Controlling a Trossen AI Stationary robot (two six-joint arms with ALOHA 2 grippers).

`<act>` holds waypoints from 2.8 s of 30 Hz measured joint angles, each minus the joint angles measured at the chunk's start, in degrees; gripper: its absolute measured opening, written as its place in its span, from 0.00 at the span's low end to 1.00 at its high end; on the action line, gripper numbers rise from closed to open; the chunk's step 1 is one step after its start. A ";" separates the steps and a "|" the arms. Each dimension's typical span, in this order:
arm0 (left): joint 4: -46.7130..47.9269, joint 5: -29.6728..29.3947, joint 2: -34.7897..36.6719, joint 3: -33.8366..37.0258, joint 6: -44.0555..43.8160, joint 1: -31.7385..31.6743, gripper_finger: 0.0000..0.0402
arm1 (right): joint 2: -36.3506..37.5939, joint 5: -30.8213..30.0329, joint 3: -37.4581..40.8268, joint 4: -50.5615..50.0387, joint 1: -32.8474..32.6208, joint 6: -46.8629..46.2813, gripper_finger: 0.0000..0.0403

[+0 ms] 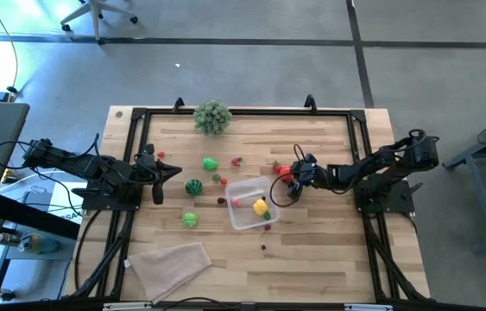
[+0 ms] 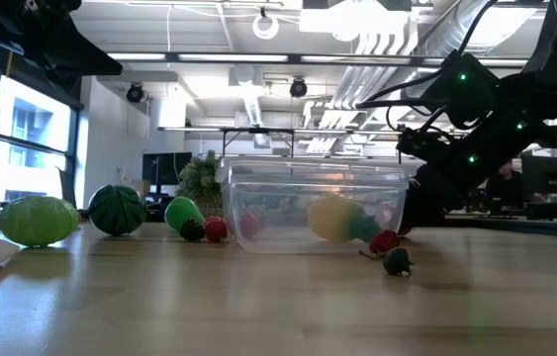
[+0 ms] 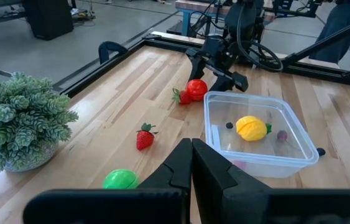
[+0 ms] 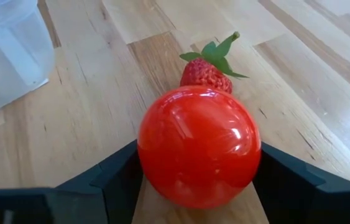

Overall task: Pick and placing Produce into tupperware
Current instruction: Put the red tomato into the transparent bin

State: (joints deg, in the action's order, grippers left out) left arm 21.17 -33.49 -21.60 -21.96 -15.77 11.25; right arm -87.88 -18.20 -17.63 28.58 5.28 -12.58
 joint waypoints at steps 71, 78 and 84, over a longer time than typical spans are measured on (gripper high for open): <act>0.00 0.02 0.02 0.00 0.00 0.02 0.00 | -20.82 15.30 -55.82 -53.55 -10.24 3.56 0.63; 0.00 0.02 0.02 0.00 0.00 0.00 0.00 | -21.83 15.41 -55.82 -53.00 -10.47 2.51 0.63; 0.01 0.01 0.01 0.00 0.00 0.01 0.00 | -22.34 15.82 -55.89 -52.09 -10.47 2.56 0.63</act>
State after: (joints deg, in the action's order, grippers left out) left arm 21.18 -33.49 -21.60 -21.96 -15.77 11.26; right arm -110.21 -2.37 -73.52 -23.51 -5.19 -10.02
